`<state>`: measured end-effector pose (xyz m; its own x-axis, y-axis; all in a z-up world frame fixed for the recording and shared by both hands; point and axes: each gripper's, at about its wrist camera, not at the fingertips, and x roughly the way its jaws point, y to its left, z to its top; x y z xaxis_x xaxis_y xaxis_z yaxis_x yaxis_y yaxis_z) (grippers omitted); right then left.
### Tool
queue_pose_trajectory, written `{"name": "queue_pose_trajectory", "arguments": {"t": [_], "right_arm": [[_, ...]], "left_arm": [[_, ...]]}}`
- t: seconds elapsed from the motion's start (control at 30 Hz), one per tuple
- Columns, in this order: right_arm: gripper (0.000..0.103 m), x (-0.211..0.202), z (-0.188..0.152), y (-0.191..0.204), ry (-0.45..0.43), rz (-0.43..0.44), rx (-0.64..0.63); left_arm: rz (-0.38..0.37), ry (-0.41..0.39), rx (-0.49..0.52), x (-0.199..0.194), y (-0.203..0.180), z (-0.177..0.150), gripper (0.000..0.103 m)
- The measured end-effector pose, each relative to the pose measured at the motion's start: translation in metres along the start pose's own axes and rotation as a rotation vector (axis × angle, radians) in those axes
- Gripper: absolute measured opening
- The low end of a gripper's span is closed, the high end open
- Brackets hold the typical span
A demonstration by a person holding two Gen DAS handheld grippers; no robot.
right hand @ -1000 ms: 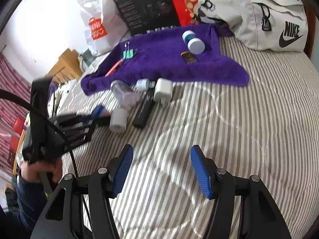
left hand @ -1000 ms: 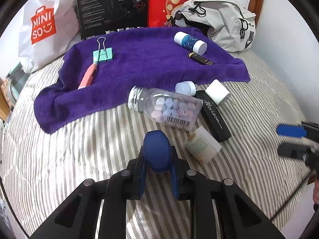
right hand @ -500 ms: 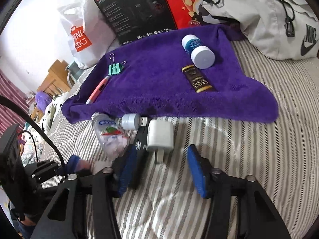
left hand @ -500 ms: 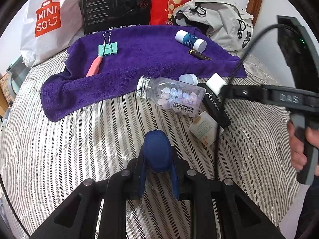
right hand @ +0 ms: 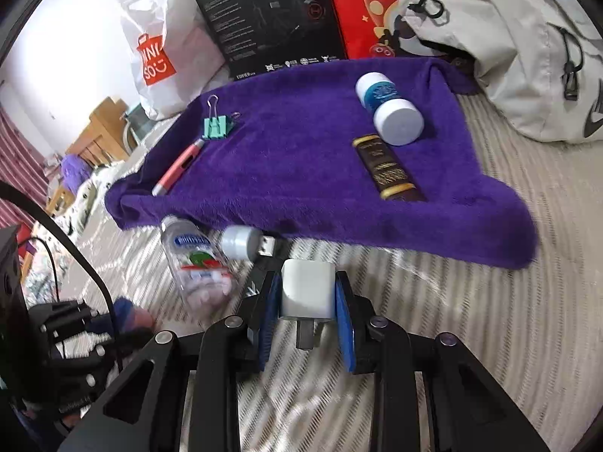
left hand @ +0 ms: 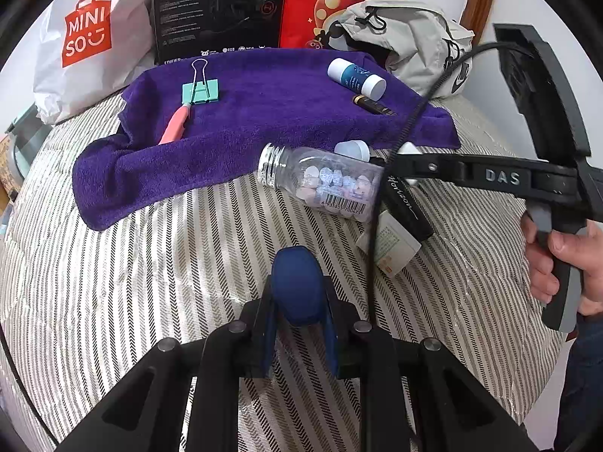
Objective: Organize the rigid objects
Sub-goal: 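Grasp the blue-capped jar with the left gripper while the right gripper grasps the white charger plug, then lower the blue-capped jar and charger plug onto the purple towel and open both grippers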
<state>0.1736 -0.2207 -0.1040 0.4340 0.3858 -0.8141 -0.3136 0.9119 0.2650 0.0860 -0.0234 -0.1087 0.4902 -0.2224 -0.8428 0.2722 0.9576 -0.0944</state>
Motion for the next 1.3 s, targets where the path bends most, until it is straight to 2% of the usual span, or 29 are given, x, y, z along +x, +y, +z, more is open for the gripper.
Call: {"name": "queue_pose_trajectory", "arguments": {"t": [0.13, 0.3, 0.57, 0.77, 0.97, 1.3], "right_arm": [[0.029, -0.025, -0.015, -0.003, -0.005, -0.108, -0.073], [0.027, -0.027, -0.037, -0.007, 0.069, -0.235, -0.160], [0.027, -0.026, -0.041, -0.011, 0.030, -0.216, -0.132], [0.026, -0.031, -0.041, -0.014, 0.040, -0.163, -0.095], [0.026, -0.046, -0.042, -0.010, 0.015, -0.139, -0.111], [0.026, -0.054, -0.028, -0.004, -0.001, -0.065, -0.145]], "left_arm": [[0.071, 0.013, 0.015, -0.002, 0.005, -0.001, 0.021], [0.133, 0.018, 0.010, -0.002, 0.019, 0.002, 0.021], [0.153, -0.034, 0.023, 0.002, 0.017, -0.001, 0.021], [0.063, -0.036, -0.057, -0.002, 0.033, -0.003, 0.020], [0.052, -0.020, -0.058, -0.006, 0.033, -0.005, 0.020], [0.002, -0.056, -0.105, -0.020, 0.044, 0.009, 0.020]]}}
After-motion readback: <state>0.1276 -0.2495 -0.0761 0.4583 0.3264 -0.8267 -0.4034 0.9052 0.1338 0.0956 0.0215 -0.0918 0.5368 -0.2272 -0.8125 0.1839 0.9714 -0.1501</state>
